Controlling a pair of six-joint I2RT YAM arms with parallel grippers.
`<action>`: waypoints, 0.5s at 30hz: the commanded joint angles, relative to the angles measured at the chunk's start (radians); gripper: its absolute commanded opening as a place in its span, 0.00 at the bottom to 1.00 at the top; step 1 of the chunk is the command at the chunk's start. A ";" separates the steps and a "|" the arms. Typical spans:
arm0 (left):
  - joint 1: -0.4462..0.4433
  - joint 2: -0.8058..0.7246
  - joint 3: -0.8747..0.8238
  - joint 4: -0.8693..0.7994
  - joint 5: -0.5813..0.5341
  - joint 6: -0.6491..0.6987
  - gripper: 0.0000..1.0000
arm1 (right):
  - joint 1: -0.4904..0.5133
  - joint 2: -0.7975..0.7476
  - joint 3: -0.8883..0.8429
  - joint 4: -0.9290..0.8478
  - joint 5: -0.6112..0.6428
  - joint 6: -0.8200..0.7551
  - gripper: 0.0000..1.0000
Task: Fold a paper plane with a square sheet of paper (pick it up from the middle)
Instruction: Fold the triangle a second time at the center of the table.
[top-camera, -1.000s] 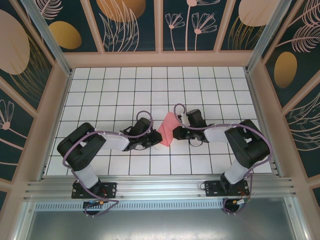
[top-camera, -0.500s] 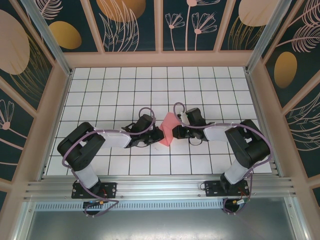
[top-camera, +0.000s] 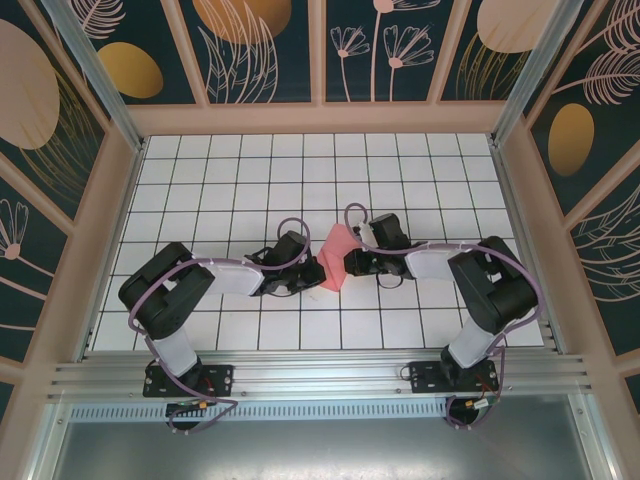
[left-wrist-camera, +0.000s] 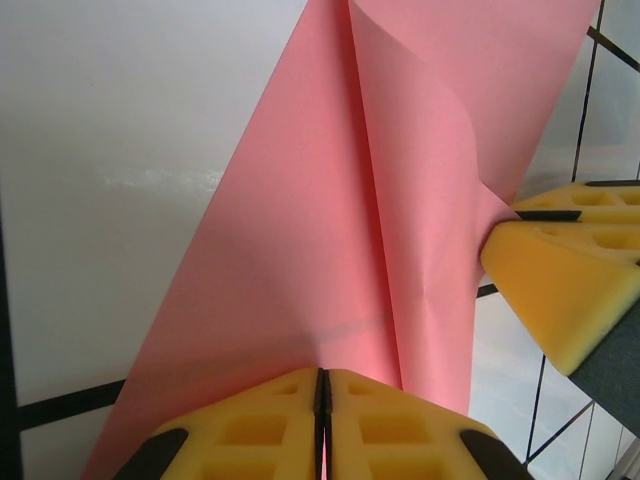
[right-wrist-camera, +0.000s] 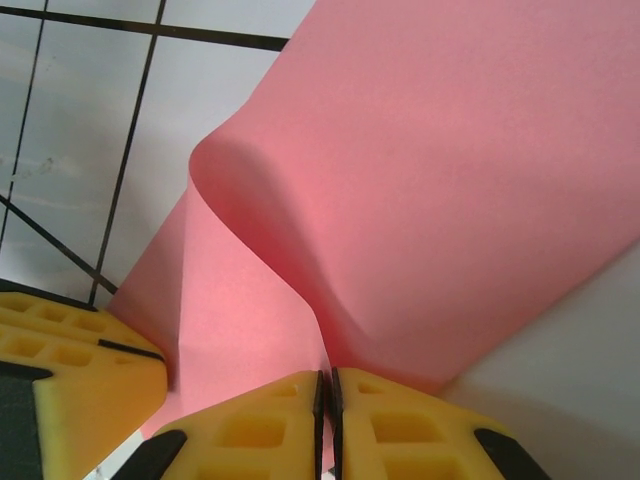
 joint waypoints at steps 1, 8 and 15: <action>-0.006 0.016 -0.004 -0.038 -0.019 0.024 0.13 | 0.009 0.028 0.020 -0.022 0.022 -0.029 0.13; -0.007 0.012 0.004 -0.044 -0.019 0.032 0.13 | 0.009 0.033 0.019 -0.040 0.036 -0.034 0.13; -0.006 -0.069 0.079 -0.091 -0.051 0.063 0.18 | 0.009 0.033 0.016 -0.043 0.040 -0.032 0.13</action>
